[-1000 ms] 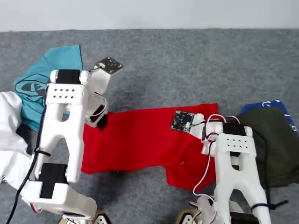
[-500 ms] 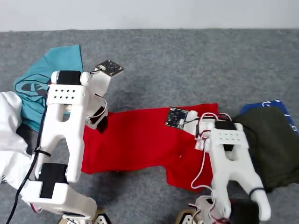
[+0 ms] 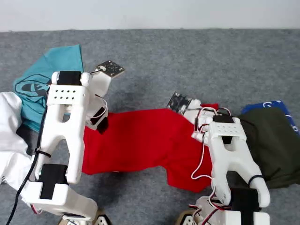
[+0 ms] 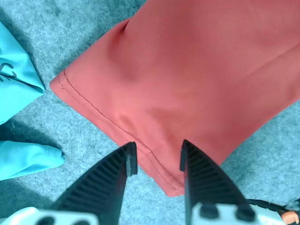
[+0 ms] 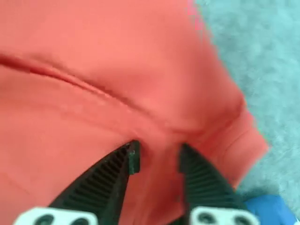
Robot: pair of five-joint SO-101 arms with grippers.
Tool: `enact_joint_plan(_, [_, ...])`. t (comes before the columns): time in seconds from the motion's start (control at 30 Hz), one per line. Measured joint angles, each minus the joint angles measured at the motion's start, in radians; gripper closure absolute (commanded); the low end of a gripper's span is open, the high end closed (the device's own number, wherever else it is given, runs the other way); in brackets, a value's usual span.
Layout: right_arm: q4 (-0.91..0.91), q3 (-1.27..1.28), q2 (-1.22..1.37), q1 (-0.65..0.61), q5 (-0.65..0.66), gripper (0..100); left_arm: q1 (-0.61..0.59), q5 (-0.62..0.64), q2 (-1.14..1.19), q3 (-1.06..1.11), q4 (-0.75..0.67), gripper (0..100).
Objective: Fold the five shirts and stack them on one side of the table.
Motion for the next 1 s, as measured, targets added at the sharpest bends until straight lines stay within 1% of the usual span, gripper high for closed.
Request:
enact_joint_plan(0.17, [0.026, -0.127, 0.000, -0.002, -0.164, 79.0, 0.000, 0.000, 0.000, 0.000, 0.000, 84])
enact_joint_plan(0.23, [0.092, -0.187, 0.000, 0.000, -0.206, 79.0, 0.000, 0.000, 0.000, 0.000, 0.000, 84])
enact_joint_plan(0.3, [0.183, -0.221, 0.000, 0.000, -0.209, 79.3, 0.000, 0.000, 0.000, 0.000, 0.000, 84])
enact_joint_plan(0.37, [0.282, -0.229, 0.000, -0.002, -0.170, 83.2, 0.000, 0.000, 0.000, 0.000, 0.000, 84])
enact_joint_plan(0.43, [0.397, -0.232, 0.000, 0.000, -0.094, 89.8, 0.000, 0.000, 0.000, 0.000, 0.000, 84])
enact_joint_plan(0.5, [0.529, -0.232, -0.006, 0.000, -0.003, 94.1, 0.000, 0.000, 0.000, 0.000, 0.000, 84])
enact_joint_plan(0.57, [0.658, -0.232, -0.041, 0.000, 0.077, 93.4, 0.000, 0.000, 0.000, 0.000, 0.000, 84])
enact_joint_plan(0.67, [0.810, -0.215, -0.120, 0.000, 0.155, 88.7, 0.000, 0.000, 0.000, 0.000, 0.000, 84])
enact_joint_plan(0.8, [0.824, -0.078, -0.222, -0.002, 0.226, 86.9, 0.000, 0.000, 0.000, 0.000, 0.000, 84])
enact_joint_plan(1.0, [0.724, 0.140, -0.319, -0.002, 0.249, 86.9, 0.000, 0.000, 0.000, 0.000, 0.000, 84])
